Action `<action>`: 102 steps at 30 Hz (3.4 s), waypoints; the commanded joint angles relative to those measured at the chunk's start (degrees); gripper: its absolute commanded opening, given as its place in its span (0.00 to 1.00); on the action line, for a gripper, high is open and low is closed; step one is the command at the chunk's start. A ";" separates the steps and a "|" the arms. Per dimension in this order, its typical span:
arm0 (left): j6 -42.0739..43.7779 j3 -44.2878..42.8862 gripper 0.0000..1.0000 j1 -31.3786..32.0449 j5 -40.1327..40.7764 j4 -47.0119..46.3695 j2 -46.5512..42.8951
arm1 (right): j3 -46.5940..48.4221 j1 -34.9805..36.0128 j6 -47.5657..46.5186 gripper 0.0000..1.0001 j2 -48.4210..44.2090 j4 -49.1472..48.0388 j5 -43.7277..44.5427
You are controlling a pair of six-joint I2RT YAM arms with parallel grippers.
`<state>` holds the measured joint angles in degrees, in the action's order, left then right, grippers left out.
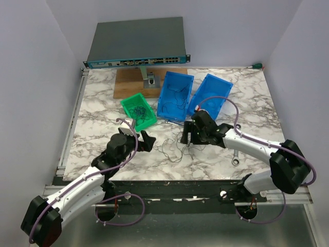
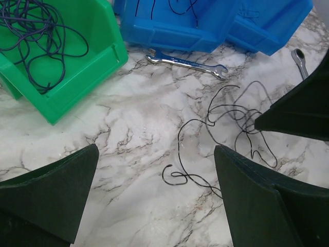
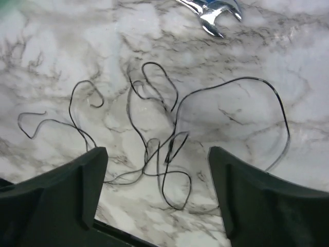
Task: Untangle the cables
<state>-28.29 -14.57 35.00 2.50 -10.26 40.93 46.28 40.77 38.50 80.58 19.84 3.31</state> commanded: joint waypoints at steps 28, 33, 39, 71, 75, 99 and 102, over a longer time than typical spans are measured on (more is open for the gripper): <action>-12.24 -8.63 0.81 -3.10 -17.25 10.15 19.54 | 10.45 12.75 -16.68 1.00 16.89 2.48 -1.32; -11.23 -10.76 0.76 -3.10 -17.06 12.73 21.64 | 12.49 14.23 -15.38 0.88 21.77 5.58 7.00; -7.66 -13.95 0.76 -3.50 -15.82 16.84 19.48 | 11.56 14.25 -13.79 0.01 20.82 4.26 9.98; -12.90 -9.60 0.84 -3.71 -6.97 20.22 -2.09 | 49.84 13.23 -21.04 0.01 12.48 12.73 49.12; -12.93 -9.90 0.84 -3.72 -6.60 21.20 -2.59 | 55.86 12.40 -24.69 0.01 16.05 14.06 55.99; -5.89 -5.60 0.83 -3.72 -1.54 12.25 0.91 | 69.91 9.57 -32.28 0.01 46.57 9.94 48.65; -4.81 -4.73 0.83 -3.77 -1.08 11.01 0.35 | 70.11 8.63 -32.12 0.01 48.19 7.65 40.82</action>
<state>-36.49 -20.27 31.48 -1.23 5.21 41.91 113.78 50.50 6.37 127.13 28.95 54.74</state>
